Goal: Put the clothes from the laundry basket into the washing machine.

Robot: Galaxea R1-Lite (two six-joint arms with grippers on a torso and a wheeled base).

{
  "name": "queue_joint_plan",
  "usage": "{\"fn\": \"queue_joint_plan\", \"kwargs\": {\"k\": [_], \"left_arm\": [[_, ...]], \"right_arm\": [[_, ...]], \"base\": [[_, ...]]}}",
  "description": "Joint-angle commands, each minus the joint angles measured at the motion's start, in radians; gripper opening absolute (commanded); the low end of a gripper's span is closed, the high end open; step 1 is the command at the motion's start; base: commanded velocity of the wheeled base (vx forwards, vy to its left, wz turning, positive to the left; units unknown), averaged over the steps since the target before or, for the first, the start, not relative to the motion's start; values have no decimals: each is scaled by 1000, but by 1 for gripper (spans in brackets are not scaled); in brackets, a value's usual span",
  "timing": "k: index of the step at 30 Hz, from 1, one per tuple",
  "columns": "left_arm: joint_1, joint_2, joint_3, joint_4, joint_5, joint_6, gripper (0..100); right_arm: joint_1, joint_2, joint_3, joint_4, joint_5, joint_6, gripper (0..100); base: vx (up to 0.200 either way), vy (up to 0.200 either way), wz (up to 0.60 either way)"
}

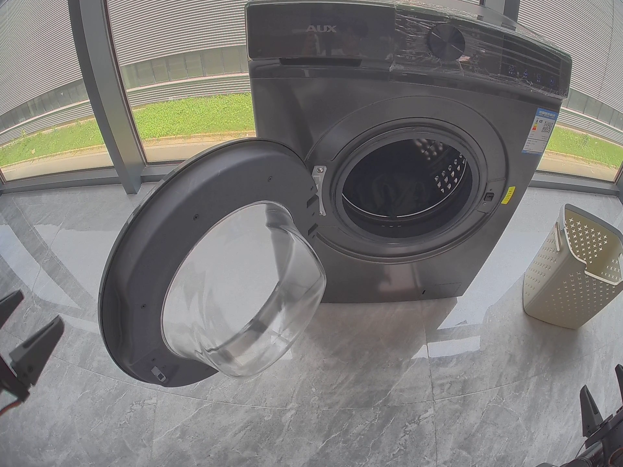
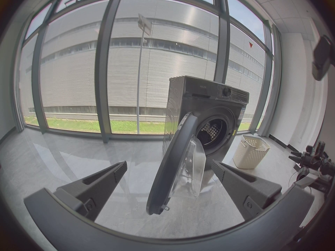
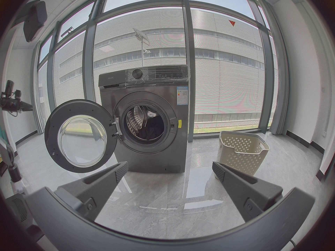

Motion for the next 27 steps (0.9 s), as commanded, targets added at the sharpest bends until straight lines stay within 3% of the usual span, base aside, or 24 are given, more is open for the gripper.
{"fn": "queue_joint_plan", "kwargs": {"k": [1, 5, 11, 15, 20, 24, 27], "left_arm": [[-22, 328, -112, -59, -64, -13, 100], [-13, 424, -129, -101, -95, -14, 100], [20, 557, -136, -227, -190, -14, 100], [15, 583, -135, -230, -242, -13, 100], [-5, 629, -142, -250, -260, -5, 100], [-88, 620, -152, -263, -262, -36, 100], [-161, 600, -164, -265, -262, -103, 100]], "right_arm": [[0, -14, 16, -1, 0, 0, 100], [0, -14, 16, -1, 0, 0, 100], [0, -14, 16, 1, 0, 0, 100], [0, -14, 16, 1, 1, -2, 100], [0, -14, 16, 1, 1, -2, 100], [-1, -14, 16, 1, 1, -2, 100], [0, -14, 16, 1, 1, -4, 100]], "base": [[0, 0, 0], [0, 0, 0], [0, 0, 0], [0, 0, 0], [0, 0, 0], [0, 0, 0], [0, 0, 0]]}}
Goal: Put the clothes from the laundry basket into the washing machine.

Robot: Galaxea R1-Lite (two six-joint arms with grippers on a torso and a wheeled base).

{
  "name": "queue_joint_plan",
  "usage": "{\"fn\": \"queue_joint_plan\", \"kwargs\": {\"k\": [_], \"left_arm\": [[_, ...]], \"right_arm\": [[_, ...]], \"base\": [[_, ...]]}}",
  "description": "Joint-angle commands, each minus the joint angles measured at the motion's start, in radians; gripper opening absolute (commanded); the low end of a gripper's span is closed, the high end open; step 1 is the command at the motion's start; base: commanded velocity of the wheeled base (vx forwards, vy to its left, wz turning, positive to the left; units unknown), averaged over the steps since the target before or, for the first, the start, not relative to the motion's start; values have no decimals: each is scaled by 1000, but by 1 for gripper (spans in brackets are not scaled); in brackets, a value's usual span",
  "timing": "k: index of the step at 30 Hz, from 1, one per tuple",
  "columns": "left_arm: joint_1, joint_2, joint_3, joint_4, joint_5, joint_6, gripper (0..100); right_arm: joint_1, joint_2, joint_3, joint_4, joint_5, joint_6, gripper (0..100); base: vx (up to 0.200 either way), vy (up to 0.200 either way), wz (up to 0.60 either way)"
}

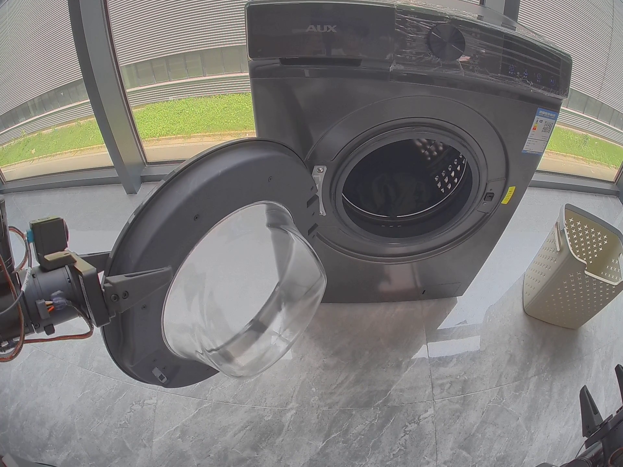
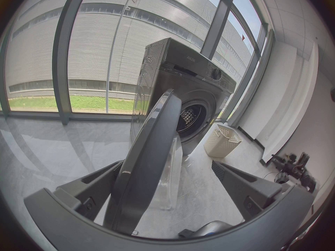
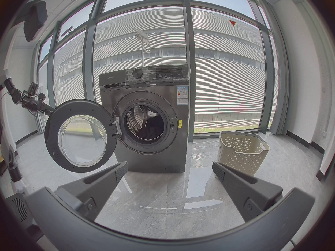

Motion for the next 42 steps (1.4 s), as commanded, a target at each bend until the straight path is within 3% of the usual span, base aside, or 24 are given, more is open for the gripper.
{"fn": "queue_joint_plan", "kwargs": {"k": [1, 2, 4, 10, 19, 21, 25, 27, 31, 39, 40, 42], "left_arm": [[-85, -12, -15, -3, -3, -51, 100], [-150, -38, -26, -2, -1, -105, 100], [-184, -52, -27, -2, 2, -134, 100], [-172, -64, -21, -3, 16, -138, 100], [107, -171, -4, 9, 28, -126, 100], [161, -164, 10, 9, 30, -99, 100], [190, -82, 63, 0, 36, 33, 100], [187, -36, 77, -3, 37, 82, 100], [164, 42, 65, -6, 36, 106, 100], [-12, 105, 39, -83, 33, 40, 100], [-69, 117, 30, -100, 36, 10, 100], [-118, 131, 14, -112, 40, -17, 100]], "right_arm": [[0, -15, 16, 0, 0, -2, 100], [-2, -15, 16, 0, 0, 0, 100], [0, -15, 16, 0, 0, 0, 100], [0, -15, 16, 0, 0, -2, 100], [0, -15, 16, -2, 0, -2, 100], [0, -15, 16, -2, 0, -3, 100], [0, -15, 16, -2, 0, -2, 100], [0, -15, 16, -2, 0, 0, 100], [0, -15, 16, -2, 0, 1, 100], [0, -15, 16, -2, 0, -2, 100], [0, -15, 16, -2, 0, -2, 100], [0, -15, 16, -2, 0, -3, 100]], "base": [[0, 0, 0], [0, 0, 0], [0, 0, 0], [0, 0, 0], [0, 0, 0], [0, 0, 0], [0, 0, 0], [0, 0, 0], [0, 0, 0], [0, 0, 0], [0, 0, 0], [0, 0, 0]]}}
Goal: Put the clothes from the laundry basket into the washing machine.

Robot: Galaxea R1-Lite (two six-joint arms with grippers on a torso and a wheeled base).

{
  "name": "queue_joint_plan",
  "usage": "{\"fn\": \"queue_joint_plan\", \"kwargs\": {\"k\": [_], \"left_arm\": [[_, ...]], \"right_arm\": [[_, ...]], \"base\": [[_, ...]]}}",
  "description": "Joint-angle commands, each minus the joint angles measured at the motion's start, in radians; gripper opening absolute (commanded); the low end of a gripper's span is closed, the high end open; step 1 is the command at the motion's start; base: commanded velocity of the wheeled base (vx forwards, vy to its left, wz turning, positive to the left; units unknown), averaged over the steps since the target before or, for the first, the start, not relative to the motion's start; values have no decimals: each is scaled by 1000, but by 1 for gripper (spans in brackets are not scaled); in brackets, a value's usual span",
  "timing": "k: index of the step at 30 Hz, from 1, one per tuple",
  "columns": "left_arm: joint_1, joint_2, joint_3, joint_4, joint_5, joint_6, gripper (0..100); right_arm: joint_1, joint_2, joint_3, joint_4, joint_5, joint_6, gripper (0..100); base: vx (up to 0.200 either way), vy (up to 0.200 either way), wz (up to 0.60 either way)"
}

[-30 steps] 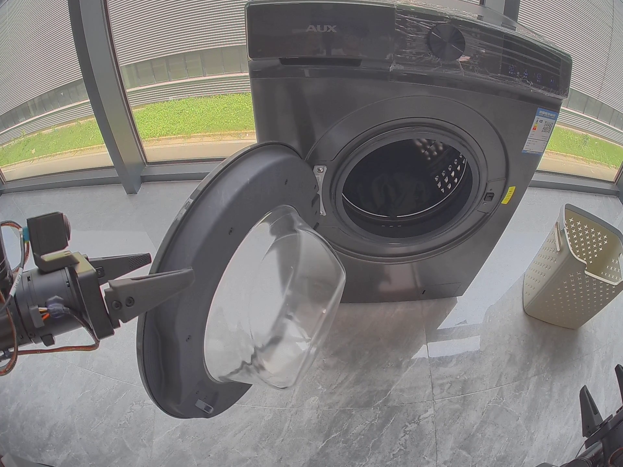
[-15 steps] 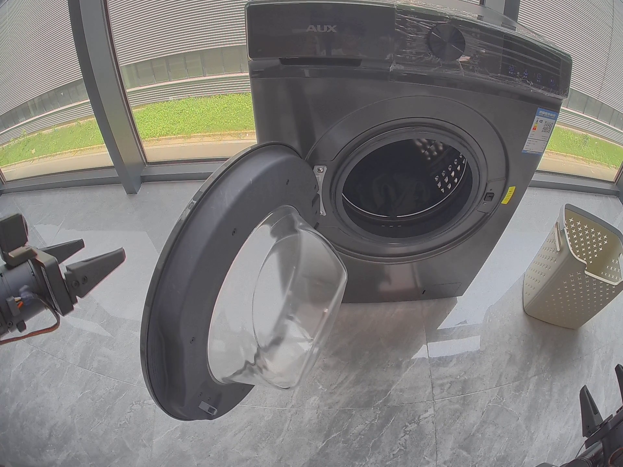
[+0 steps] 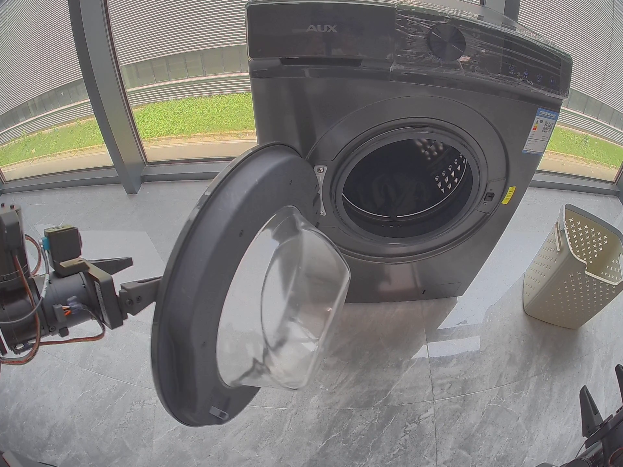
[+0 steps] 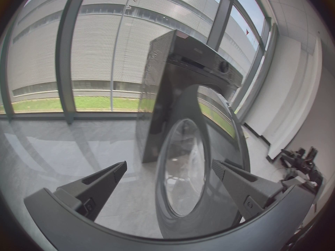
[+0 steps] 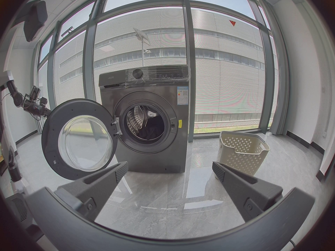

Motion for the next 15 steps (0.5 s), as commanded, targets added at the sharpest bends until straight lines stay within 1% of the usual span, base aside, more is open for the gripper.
{"fn": "queue_joint_plan", "kwargs": {"k": [1, 2, 3, 5, 9, 12, 13, 14, 15], "left_arm": [[-138, 69, -36, -36, 5, -59, 100], [-153, 79, -41, -37, 11, -62, 100], [-153, 79, -41, -37, 11, -62, 100], [-192, 108, -65, -39, 15, -65, 100], [-234, 161, -113, -40, 17, -65, 100], [-256, 207, -151, -40, 32, -65, 100], [-271, 243, -182, -42, 48, -63, 100], [-277, 269, -202, -50, 55, -66, 100], [-280, 298, -222, -68, 63, -79, 100]], "right_arm": [[0, -15, 16, -1, 0, -2, 100], [0, -15, 16, -1, 0, -2, 100], [0, -15, 16, -1, 0, -2, 100], [0, -15, 16, -1, 2, -2, 100], [0, -15, 16, -1, 0, -2, 100], [0, -15, 16, -1, 0, -7, 100], [-1, -15, 16, -1, 3, -8, 100], [-1, -15, 16, -1, 3, -8, 100], [0, -15, 16, -1, 3, -8, 100]], "base": [[0, 0, 0], [0, 0, 0], [0, 0, 0], [0, 0, 0], [0, 0, 0], [0, 0, 0], [0, 0, 0], [0, 0, 0], [0, 0, 0]]}}
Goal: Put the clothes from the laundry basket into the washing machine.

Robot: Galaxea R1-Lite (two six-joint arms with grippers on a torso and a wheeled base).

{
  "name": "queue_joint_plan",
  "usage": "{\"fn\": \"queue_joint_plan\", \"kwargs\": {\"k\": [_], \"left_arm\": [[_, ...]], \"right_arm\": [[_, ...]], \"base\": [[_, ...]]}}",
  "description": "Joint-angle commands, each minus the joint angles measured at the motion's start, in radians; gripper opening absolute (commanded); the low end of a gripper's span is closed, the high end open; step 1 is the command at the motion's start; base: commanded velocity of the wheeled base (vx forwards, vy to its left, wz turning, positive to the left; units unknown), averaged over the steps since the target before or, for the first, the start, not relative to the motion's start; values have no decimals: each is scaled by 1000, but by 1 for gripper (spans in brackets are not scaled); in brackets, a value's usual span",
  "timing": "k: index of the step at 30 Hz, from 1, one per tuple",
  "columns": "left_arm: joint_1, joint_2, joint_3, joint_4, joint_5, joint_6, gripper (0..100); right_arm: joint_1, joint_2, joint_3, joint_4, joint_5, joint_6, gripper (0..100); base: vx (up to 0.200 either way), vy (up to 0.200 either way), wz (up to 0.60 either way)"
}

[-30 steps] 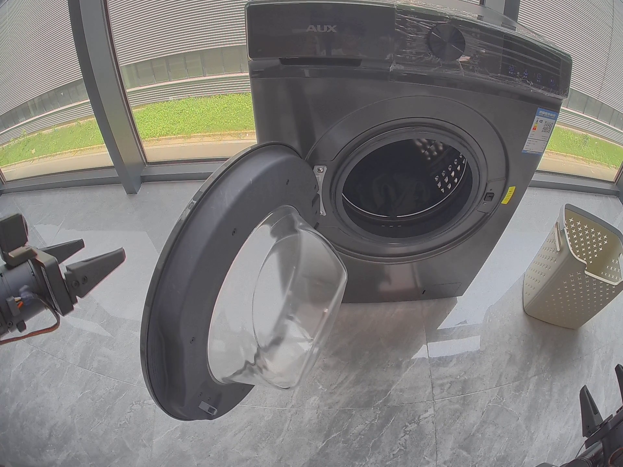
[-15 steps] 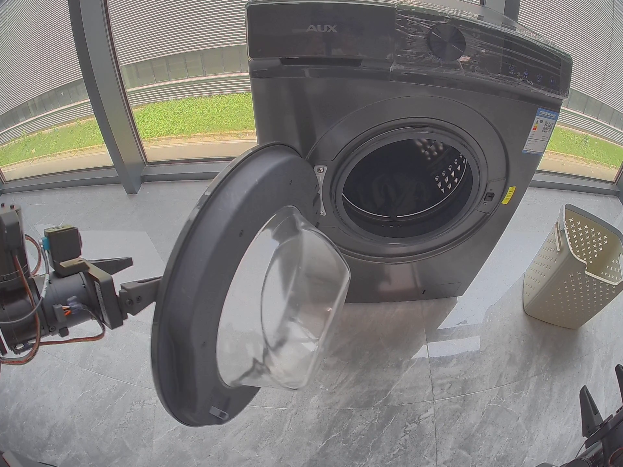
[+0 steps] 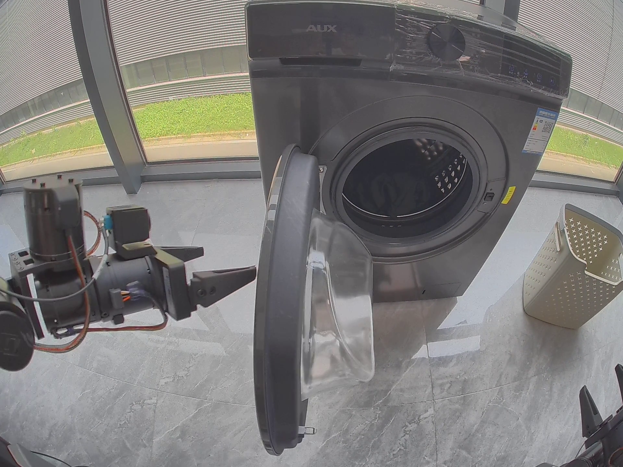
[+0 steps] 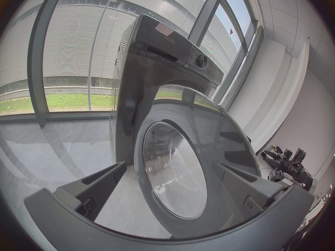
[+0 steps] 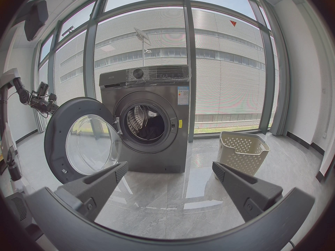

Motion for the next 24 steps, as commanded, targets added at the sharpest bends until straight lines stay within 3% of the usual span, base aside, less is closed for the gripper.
{"fn": "queue_joint_plan", "kwargs": {"k": [1, 3, 5, 6, 7, 10, 16, 19, 24], "left_arm": [[-37, 123, -77, -24, 24, -13, 100], [-55, 190, -119, -96, 50, -52, 100], [-60, 201, -125, -108, 58, -58, 100], [-74, 262, -160, -175, 124, -90, 100], [-81, 284, -172, -197, 149, -96, 100], [-101, 335, -198, -244, 190, -102, 100], [-130, 396, -255, -252, 199, -105, 100], [-146, 445, -333, -260, 239, -127, 100], [-157, 482, -383, -277, 251, -139, 100]], "right_arm": [[0, -15, 16, 0, 2, -3, 100], [0, -15, 16, 0, -1, -1, 100], [0, -15, 16, 0, -1, -1, 100], [-1, -15, 16, 0, -1, -3, 100], [-1, -15, 16, 0, 0, -3, 100], [-1, -15, 16, 0, -1, -3, 100], [0, -15, 16, 0, -1, -3, 100], [-1, -15, 16, 0, 0, -3, 100], [-1, -15, 16, 0, 0, -3, 100]], "base": [[0, 0, 0], [0, 0, 0], [0, 0, 0], [0, 0, 0], [0, 0, 0], [0, 0, 0], [0, 0, 0], [0, 0, 0], [0, 0, 0]]}}
